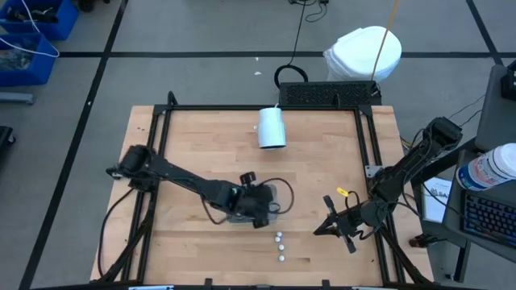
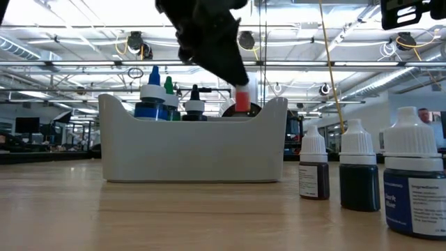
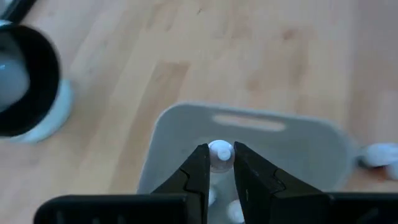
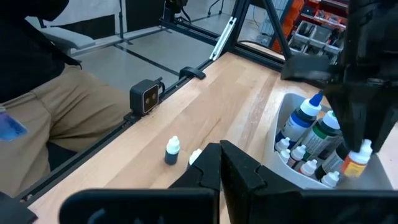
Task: Pick & Place food coloring
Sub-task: Put the orange food coloring bottle into the gray bin
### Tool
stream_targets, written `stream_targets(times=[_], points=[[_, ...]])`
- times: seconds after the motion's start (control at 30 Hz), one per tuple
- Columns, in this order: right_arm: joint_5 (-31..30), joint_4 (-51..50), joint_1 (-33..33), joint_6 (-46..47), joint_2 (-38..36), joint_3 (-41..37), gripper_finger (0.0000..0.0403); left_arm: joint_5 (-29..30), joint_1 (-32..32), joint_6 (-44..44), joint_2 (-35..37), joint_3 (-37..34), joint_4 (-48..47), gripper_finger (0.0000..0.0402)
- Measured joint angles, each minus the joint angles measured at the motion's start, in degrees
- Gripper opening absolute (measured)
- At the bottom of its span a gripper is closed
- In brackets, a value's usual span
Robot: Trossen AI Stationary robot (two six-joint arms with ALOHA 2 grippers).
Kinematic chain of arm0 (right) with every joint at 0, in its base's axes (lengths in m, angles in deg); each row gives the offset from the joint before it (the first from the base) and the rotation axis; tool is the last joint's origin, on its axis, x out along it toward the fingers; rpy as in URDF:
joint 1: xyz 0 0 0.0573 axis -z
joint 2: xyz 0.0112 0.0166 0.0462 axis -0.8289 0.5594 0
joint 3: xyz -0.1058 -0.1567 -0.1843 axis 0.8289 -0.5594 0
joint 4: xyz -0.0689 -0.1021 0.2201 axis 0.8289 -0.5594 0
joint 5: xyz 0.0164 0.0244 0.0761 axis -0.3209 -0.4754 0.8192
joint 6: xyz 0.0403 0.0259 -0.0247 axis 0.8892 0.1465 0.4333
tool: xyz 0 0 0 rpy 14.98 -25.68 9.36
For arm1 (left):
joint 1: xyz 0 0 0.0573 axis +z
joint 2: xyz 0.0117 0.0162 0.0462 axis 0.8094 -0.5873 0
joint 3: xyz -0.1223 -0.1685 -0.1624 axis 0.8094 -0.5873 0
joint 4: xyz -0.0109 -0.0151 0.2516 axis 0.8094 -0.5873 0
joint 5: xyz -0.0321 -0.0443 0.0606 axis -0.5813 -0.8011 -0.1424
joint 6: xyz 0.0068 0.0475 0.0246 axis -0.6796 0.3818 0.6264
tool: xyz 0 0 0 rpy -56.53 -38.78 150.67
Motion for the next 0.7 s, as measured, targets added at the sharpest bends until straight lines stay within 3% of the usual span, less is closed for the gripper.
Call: stream_targets(times=[0.07, 0.2, 0.7], points=[[0.02, 0.01, 0.02, -0.35, -0.01, 0.00, 0.0000, -1.29, 0.33, -0.13, 2.65, -4.15, 5.19, 0.0060], [0.00, 0.43, 0.02, -0.99, -0.01, 0.00, 0.0000, -2.63, 0.73, -3.32, 4.28, -8.43, 5.76, 0.0060], [0.00, 0.88, 0.04, -1.58, -0.01, 0.00, 0.0000, -6.67, 0.18, -6.62, 3.15, -8.68, 9.41, 0.0060]])
